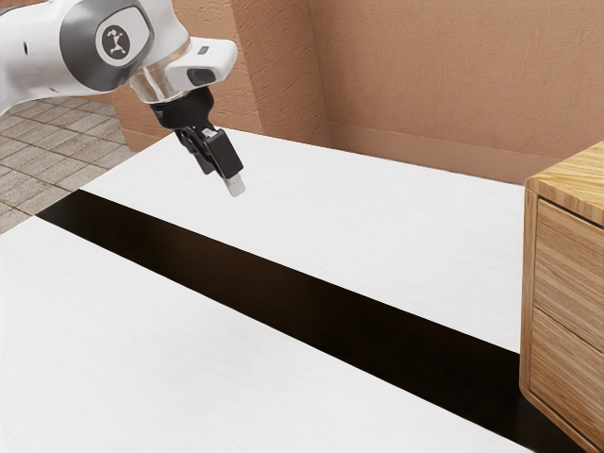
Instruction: Pull the drawer handle with one arm to open the drawer
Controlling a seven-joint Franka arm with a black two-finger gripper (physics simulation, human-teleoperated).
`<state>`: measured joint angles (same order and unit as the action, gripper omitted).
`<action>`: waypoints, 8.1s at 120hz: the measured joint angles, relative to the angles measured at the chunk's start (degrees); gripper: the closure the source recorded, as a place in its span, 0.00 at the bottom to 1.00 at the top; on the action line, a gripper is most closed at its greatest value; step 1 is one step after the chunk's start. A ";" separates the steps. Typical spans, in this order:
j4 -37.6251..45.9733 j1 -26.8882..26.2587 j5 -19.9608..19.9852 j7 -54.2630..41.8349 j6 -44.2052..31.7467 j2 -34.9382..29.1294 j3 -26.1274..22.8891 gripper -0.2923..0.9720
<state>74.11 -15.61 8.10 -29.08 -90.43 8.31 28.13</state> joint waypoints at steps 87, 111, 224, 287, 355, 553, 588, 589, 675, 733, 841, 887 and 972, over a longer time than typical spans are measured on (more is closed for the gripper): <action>-17.06 1.71 -3.32 -38.86 9.84 -4.07 -32.95 0.24; -14.82 -3.70 -3.65 -43.01 6.22 -3.38 -42.56 0.24; -6.63 9.20 -15.83 -40.18 -6.75 4.29 -66.09 0.31; -6.76 6.70 -20.40 -37.67 -15.04 9.51 -65.89 0.34; -6.52 6.04 -21.67 -38.20 -20.12 11.92 -65.92 0.48; 1.69 5.60 -22.78 -37.51 -20.45 4.40 -64.49 0.69; 4.07 5.88 -22.14 -37.28 -20.49 2.25 -63.64 0.70; 4.13 5.88 -22.10 -37.28 -20.50 2.19 -63.63 0.70; 12.92 5.76 -18.07 -37.01 -22.81 -6.19 -61.16 0.69; 17.90 6.36 -15.39 -36.93 -24.69 -10.55 -60.66 0.70; 26.80 5.85 -12.18 -36.88 -26.85 -19.15 -59.17 0.70; 30.22 5.84 -10.59 -36.86 -27.19 -22.35 -59.16 0.69; 36.24 5.85 -8.32 -36.86 -28.09 -28.75 -59.08 0.69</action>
<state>110.35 -9.76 -0.22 -65.94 -118.52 -20.45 -30.94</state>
